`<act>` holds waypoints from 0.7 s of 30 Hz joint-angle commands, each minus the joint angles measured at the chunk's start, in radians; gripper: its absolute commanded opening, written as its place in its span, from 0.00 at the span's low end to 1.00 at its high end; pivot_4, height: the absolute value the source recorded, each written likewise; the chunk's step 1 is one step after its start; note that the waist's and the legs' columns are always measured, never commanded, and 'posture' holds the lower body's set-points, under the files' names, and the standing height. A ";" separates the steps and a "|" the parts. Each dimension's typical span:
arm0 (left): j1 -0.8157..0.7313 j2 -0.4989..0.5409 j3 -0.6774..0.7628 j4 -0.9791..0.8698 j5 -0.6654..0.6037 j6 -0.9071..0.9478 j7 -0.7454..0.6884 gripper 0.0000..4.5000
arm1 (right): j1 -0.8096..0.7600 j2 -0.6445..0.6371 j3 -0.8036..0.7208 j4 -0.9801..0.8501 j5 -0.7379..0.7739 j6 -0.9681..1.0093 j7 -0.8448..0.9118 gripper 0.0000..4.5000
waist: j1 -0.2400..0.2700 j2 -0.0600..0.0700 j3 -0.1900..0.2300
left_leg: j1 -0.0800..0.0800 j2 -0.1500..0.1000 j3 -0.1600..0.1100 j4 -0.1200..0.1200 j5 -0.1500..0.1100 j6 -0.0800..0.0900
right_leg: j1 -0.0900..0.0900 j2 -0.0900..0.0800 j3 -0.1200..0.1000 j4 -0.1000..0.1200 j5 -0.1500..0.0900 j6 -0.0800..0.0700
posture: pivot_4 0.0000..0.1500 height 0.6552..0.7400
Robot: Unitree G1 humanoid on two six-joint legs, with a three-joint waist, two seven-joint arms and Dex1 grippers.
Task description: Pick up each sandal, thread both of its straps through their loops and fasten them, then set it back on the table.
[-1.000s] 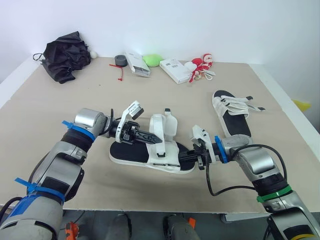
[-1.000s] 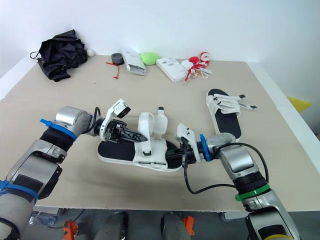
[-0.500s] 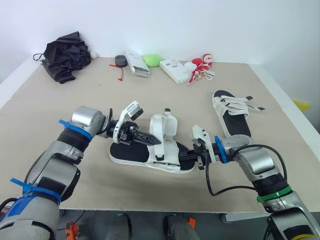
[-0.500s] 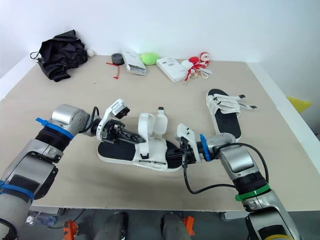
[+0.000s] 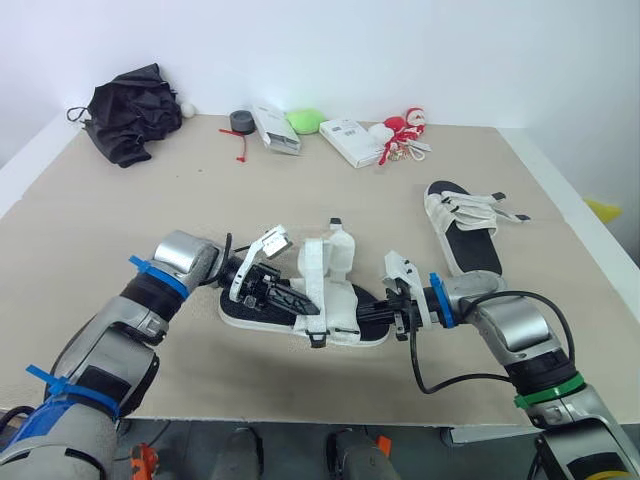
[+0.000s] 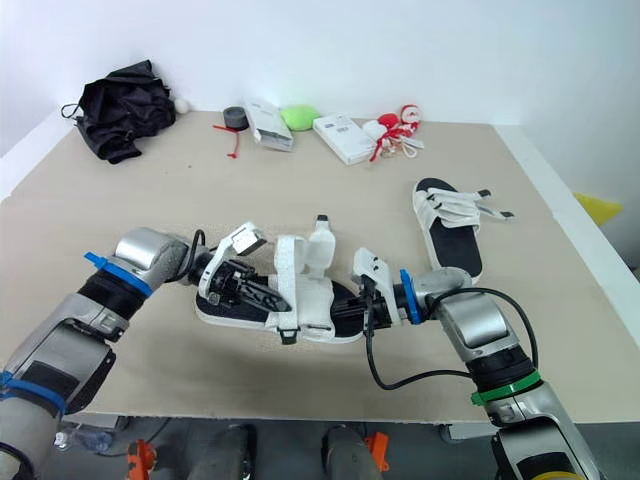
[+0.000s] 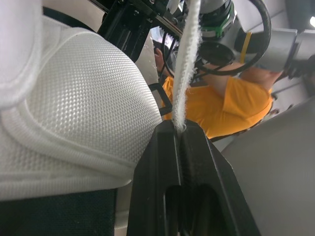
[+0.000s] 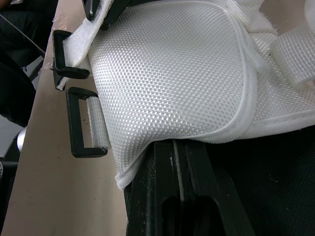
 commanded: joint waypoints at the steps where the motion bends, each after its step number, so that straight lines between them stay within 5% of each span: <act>1: 0.015 0.001 0.018 -0.066 0.043 -0.069 0.005 0.02 | 0.042 -0.016 0.040 0.049 -0.040 0.038 -0.033 0.00 | 0.000 0.000 0.000 | 0.000 0.000 0.000 0.000 0.000 0.000 | 0.000 0.000 0.000 0.000 0.000 0.000 | 1.00 0.98; 11: 0.139 0.074 0.061 -0.380 0.040 -0.148 -0.004 0.02 | 0.041 -0.010 0.040 0.059 -0.042 0.030 -0.036 0.00 | 0.000 0.001 0.000 | 0.000 0.000 0.000 0.001 0.000 0.000 | 0.000 0.000 0.000 0.001 0.000 0.000 | 1.00 0.98; 20: 0.162 -0.009 0.144 -0.322 0.116 -0.246 0.200 0.65 | 0.034 -0.008 0.040 0.069 -0.043 0.025 -0.031 0.00 | 0.003 0.002 -0.002 | 0.003 0.000 0.000 0.001 0.000 0.001 | 0.003 0.001 0.000 0.001 0.000 0.001 | 1.00 0.98; 21: 0.166 -0.001 0.157 -0.346 0.093 -0.234 0.180 0.65 | 0.035 -0.009 0.040 0.069 -0.042 0.025 -0.031 0.00 | 0.004 0.002 -0.002 | 0.005 0.000 0.000 0.003 0.000 0.002 | 0.006 0.000 0.000 0.001 -0.002 -0.003 | 1.00 0.98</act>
